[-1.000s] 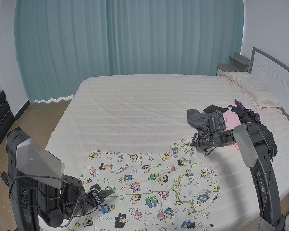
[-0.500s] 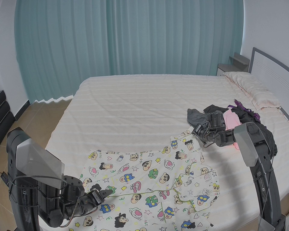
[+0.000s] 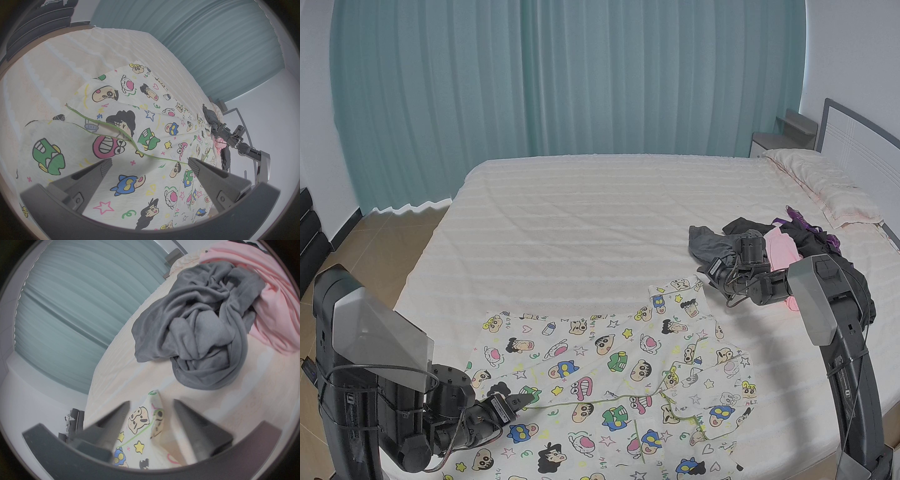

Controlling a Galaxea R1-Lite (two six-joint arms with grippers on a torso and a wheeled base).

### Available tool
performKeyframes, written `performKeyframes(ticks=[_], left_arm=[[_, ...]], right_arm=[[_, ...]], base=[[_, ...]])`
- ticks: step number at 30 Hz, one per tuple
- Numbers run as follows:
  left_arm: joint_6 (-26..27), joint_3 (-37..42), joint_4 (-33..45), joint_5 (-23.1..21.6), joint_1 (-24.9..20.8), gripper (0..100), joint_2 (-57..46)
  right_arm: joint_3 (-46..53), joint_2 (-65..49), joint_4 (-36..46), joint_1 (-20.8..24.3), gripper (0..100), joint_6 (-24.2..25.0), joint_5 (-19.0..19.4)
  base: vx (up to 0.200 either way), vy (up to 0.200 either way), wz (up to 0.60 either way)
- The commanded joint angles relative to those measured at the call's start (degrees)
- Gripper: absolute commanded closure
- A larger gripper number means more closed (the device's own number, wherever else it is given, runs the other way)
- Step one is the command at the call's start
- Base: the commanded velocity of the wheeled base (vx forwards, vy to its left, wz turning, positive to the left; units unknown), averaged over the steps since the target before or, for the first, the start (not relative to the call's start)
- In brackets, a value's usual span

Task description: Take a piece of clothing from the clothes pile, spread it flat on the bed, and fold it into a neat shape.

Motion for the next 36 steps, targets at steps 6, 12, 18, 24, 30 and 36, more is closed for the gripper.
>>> performKeyframes(ticks=[6, 12, 18, 24, 30, 36], left_arm=[[0.0, 0.8, -1.0, 0.1, 1.4, 0, -5.8], [0.6, -0.3, -1.0, 0.0, 5.5, 0, -13.3], [15.3, -14.5, 8.3, -0.1, 14.5, 0, -13.0], [16.1, -38.4, 38.3, -4.1, 18.7, 0, -13.3], [19.0, -57.9, 55.6, -15.7, 21.8, 0, -6.5], [24.2, -67.4, 59.8, -15.3, 22.3, 0, 2.8]], right_arm=[[5.9, -11.0, -2.2, -2.3, 0, -4.9, 0.7], [26.9, -22.3, -9.7, -2.2, 0, -6.5, 4.1], [50.9, -33.1, -20.8, -0.1, 0, -6.0, 4.6], [62.0, -37.7, -22.8, 1.9, 0, -5.6, 4.3], [65.2, -36.5, -24.5, 3.5, 0, -5.3, 4.3], [64.9, -35.7, -24.6, 4.0, 0, -4.9, 4.1]], base=[[0.000, 0.000, 0.00], [0.000, 0.000, 0.00], [0.000, 0.000, 0.00], [0.000, 0.000, 0.00], [0.000, 0.000, 0.00], [0.000, 0.000, 0.00]])
